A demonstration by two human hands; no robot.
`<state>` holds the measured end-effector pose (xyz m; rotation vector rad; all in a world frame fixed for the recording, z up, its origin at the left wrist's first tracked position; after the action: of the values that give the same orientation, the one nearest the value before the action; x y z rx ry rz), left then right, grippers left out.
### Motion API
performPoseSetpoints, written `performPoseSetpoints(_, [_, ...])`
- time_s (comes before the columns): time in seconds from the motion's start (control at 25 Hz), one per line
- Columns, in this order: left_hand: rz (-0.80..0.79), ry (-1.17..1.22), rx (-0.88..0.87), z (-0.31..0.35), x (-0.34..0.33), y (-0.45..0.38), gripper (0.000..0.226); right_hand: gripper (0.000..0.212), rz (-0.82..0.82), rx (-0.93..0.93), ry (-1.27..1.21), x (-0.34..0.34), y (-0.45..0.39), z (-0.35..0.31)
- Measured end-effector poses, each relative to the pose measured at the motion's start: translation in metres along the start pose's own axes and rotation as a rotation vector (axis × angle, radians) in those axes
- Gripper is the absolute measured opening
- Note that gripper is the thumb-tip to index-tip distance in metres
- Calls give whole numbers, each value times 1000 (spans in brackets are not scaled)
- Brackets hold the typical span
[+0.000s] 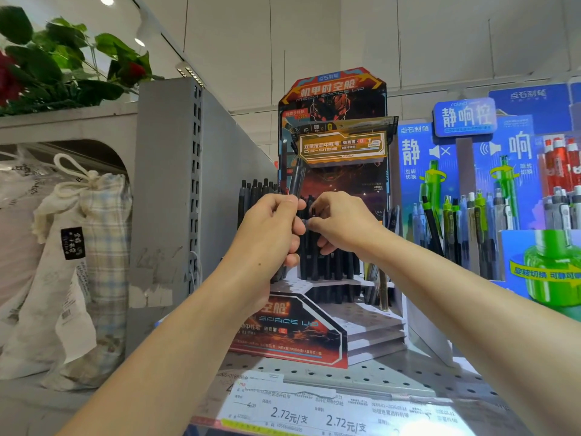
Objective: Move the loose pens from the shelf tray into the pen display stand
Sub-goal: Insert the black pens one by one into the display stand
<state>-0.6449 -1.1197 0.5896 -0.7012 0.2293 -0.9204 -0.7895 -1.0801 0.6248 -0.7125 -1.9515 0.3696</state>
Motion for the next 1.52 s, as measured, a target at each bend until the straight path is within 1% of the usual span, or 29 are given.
performPoseSetpoints(0.2, [-11, -7, 2, -1, 0, 1, 21, 22, 33, 62, 234, -1, 1, 0])
performPoseSetpoints(0.36, [-18, -19, -7, -1, 2, 1, 21, 20, 43, 72, 329, 0, 3, -2])
performPoseSetpoints(0.52, [-39, -56, -28, -1, 1, 4, 25, 19, 6, 59, 281, 6, 2, -3])
performPoseSetpoints(0.64, [-43, -47, -18, -2, 0, 4, 28, 22, -34, 66, 215, 7, 5, -1])
performPoseSetpoints(0.72, [-30, -16, 1, -4, -2, 3, 28, 23, -12, 82, 208, 10, 7, 1])
performPoseSetpoints(0.76, [-22, -2, 8, -4, -3, 2, 26, 20, 18, 102, 189, 13, 9, 1])
performPoseSetpoints(0.8, [-13, 11, 10, -4, -4, 1, 22, 16, 50, 128, 118, 17, 12, 1])
performPoseSetpoints(0.88, [0, 26, 5, -5, -5, 0, 16, 7, 62, 173, -175, 23, 19, -3])
performPoseSetpoints(0.96, [1, 16, -1, -5, -6, -1, 12, 18, 14, 203, -454, 29, 28, -9])
performPoseSetpoints(1.0, [-2, 3, -3, -6, -7, -2, 11, 24, -19, 216, -520, 31, 32, -12])
performPoseSetpoints(1.04, [-6, -10, -6, -6, -9, -2, 10, 28, -49, 227, -541, 33, 35, -14])
performPoseSetpoints(1.12, [-14, -15, -12, -7, -13, -1, 11, 27, -90, 247, -504, 32, 40, -18])
performPoseSetpoints(1.24, [-25, -3, -20, -9, -16, 5, 13, 24, -91, 241, -507, 35, 42, -18])
performPoseSetpoints(1.4, [-82, -37, -20, -17, -14, 27, 15, 18, 1, 183, -602, 48, 38, -12])
performPoseSetpoints(1.52, [-140, -189, -64, -29, -9, 58, 7, 17, 102, 131, -614, 48, 31, 0])
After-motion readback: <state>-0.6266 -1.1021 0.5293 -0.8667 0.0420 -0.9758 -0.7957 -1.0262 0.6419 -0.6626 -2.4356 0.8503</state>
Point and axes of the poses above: each hand's wrist, its own y-axis away from the middle knuckle, its own x-axis out of the back of the hand, z = x × y, the point moved 1 cm from there along -y, towards the middle knuckle, and after that the axes turned 15 degrees about -z, right-handed, at the moved point
